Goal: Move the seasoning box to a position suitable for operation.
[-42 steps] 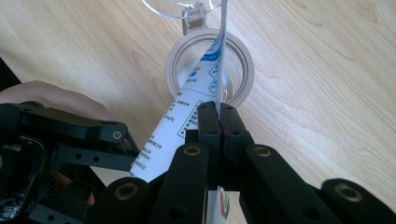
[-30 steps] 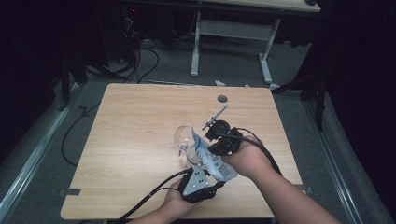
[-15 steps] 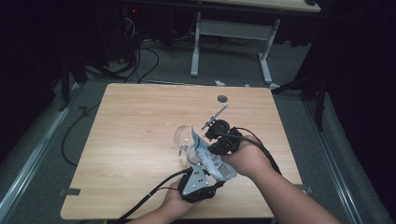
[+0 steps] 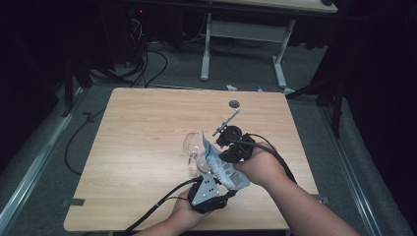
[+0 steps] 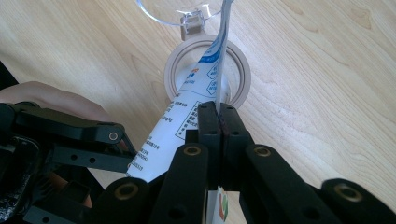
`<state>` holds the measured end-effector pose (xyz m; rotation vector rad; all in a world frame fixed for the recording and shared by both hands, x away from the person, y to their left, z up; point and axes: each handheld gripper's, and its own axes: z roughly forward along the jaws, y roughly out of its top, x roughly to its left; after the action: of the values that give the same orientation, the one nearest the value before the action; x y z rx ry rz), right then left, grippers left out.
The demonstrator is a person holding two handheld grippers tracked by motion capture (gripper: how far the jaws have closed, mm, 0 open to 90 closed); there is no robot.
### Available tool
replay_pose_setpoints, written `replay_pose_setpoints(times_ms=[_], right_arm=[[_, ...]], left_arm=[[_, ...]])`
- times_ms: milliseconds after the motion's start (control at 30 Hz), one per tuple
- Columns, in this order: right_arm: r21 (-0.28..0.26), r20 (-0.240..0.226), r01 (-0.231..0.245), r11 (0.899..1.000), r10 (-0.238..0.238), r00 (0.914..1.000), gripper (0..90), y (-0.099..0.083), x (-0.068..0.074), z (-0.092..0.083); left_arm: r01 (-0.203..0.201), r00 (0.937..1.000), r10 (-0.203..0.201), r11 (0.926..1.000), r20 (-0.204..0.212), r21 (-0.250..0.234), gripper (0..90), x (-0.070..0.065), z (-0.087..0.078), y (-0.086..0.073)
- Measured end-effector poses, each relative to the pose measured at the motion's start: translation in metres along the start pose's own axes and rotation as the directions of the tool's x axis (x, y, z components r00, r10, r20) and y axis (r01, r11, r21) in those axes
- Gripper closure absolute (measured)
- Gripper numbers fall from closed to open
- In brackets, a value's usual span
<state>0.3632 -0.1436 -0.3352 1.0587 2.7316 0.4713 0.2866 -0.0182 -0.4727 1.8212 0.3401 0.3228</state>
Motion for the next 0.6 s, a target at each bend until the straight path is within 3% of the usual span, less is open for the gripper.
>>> replay_pose_setpoints(times_ms=[600], right_arm=[[-0.001,0.006,0.002,1.0,-0.002,1.0,89.9,0.0005,0.0003,-0.0012]], left_arm=[[-0.004,1.0,0.004,1.0,0.0,0.0,59.5,0.0004,-0.0007,0.001]])
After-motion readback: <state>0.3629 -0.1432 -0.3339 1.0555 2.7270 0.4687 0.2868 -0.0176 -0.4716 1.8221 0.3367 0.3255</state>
